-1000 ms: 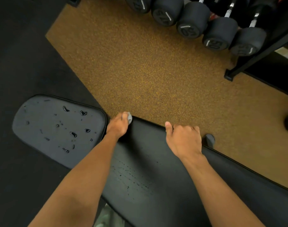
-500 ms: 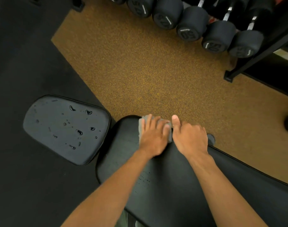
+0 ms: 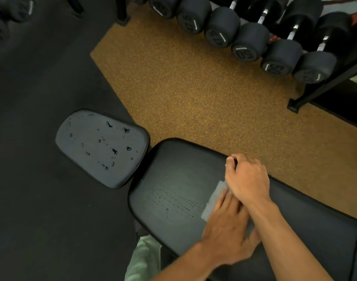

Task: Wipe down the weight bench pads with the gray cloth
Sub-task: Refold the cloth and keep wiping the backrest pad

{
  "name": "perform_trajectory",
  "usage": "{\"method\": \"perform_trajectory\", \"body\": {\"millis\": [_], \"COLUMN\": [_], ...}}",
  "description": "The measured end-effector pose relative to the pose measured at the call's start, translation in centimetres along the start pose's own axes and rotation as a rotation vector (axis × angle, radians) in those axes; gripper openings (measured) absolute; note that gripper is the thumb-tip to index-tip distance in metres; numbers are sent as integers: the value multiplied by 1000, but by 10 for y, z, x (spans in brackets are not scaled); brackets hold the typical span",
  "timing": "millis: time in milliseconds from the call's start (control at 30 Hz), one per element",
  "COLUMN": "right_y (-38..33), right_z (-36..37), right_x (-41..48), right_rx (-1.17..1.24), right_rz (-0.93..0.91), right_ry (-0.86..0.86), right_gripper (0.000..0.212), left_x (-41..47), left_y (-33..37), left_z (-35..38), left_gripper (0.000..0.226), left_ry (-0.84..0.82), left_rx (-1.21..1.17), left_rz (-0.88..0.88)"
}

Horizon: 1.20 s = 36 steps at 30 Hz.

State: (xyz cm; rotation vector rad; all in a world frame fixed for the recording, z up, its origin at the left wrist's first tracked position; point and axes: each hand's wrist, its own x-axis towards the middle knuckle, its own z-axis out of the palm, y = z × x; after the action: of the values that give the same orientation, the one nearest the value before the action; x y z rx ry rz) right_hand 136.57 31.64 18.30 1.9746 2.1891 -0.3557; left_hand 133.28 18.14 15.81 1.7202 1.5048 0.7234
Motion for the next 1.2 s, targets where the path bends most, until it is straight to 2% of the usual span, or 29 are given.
{"method": "perform_trajectory", "body": {"millis": [100, 333, 500, 833, 967, 1100, 1200], "right_y": [2, 6, 7, -17, -16, -16, -18], "right_z": [-4, 7, 20, 41, 41, 36, 29], "right_x": [3, 2, 4, -3, -6, -11, -14], "right_rx": [18, 23, -58, -84, -69, -36, 10], "right_rz": [-21, -71, -121, -237, -228, -204, -196], "right_ry": [19, 58, 59, 43, 61, 72, 101], "right_gripper": [36, 41, 51, 52, 49, 49, 49], "left_x": [16, 45, 67, 79, 80, 85, 78], "left_y": [-10, -61, -129, -256, -267, -249, -200], "left_z": [0, -8, -25, -58, -63, -55, -38], "left_gripper": [65, 62, 61, 63, 65, 65, 74], "left_ry": [-3, -87, -23, 93, 112, 107, 39], "left_rx": [54, 58, 53, -23, -100, -16, 92], "left_rz": [-16, -198, -402, -825, -903, -948, -840]}}
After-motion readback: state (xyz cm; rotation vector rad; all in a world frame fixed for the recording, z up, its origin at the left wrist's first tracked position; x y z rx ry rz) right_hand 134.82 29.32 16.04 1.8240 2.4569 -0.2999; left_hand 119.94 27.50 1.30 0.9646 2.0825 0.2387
